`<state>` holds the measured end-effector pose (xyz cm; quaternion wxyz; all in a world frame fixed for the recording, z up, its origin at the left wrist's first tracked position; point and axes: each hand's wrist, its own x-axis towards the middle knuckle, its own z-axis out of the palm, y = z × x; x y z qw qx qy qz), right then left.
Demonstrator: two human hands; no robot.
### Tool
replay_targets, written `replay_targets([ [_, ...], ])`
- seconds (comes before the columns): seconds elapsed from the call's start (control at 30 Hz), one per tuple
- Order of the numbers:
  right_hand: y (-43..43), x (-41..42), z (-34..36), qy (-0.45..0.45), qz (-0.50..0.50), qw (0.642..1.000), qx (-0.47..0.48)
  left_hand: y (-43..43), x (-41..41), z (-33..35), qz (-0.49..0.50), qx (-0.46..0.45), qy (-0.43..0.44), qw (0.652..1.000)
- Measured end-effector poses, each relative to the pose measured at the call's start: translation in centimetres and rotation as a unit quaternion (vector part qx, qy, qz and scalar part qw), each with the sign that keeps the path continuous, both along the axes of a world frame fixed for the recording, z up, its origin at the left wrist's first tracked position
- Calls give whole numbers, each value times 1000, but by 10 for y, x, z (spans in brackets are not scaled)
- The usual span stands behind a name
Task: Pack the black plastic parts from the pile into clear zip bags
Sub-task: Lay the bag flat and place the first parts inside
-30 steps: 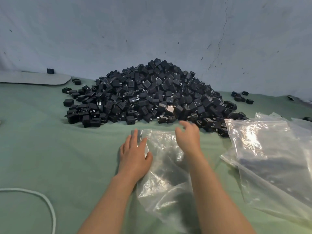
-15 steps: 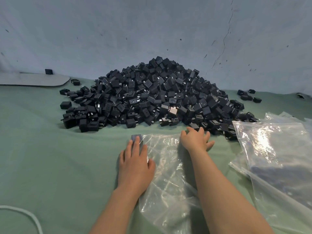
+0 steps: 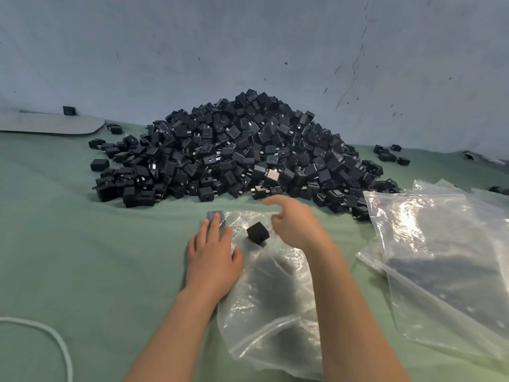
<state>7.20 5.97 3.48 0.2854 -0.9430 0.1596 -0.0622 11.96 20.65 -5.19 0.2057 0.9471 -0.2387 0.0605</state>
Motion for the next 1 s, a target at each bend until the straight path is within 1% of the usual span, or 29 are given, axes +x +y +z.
replay_targets([
  [0.03, -3, -3, -1, -11, -10, 1000, -13, 0, 0, 0, -1, -3, 2, 1000],
  [0.07, -4, -6, -1, -4, 2, 1000, -30, 0, 0, 1, -1, -5, 6, 1000],
  [0.17, -2, -8, -9, 37, 92, 994, -37, -1, 0, 2, -2, -8, 12, 1000],
  [0.23, 2, -6, -17, 62, 122, 989, -51, 0, 0, 2, -2, -10, 14, 1000],
  [0.3, 1, -4, -26, 73, 115, 989, -63, 0, 0, 2, -3, -13, 16, 1000],
  [0.4, -2, -7, -31, 101, 73, 990, -64, 0, 0, 2, -4, -13, 18, 1000],
  [0.47, -2, -10, -32, 114, 72, 989, -63, 0, 1, 3, -5, -15, 19, 1000],
  [0.53, 0, -14, -34, 100, 83, 990, -52, 1, 1, 3, -6, -19, 22, 1000],
  [0.7, 3, -19, -41, 6, 68, 998, -3, 1, 0, 4, -8, -24, 27, 999],
  [0.77, 4, -20, -41, 6, 72, 997, 0, 1, 1, 4, -9, -26, 26, 999],
  [0.9, 7, -17, -48, 23, 74, 996, -46, 3, 0, 4, -11, -26, 26, 999],
  [1.0, 6, -19, -49, -1, 28, 999, -16, 3, -5, 18, -19, -49, 24, 998],
])
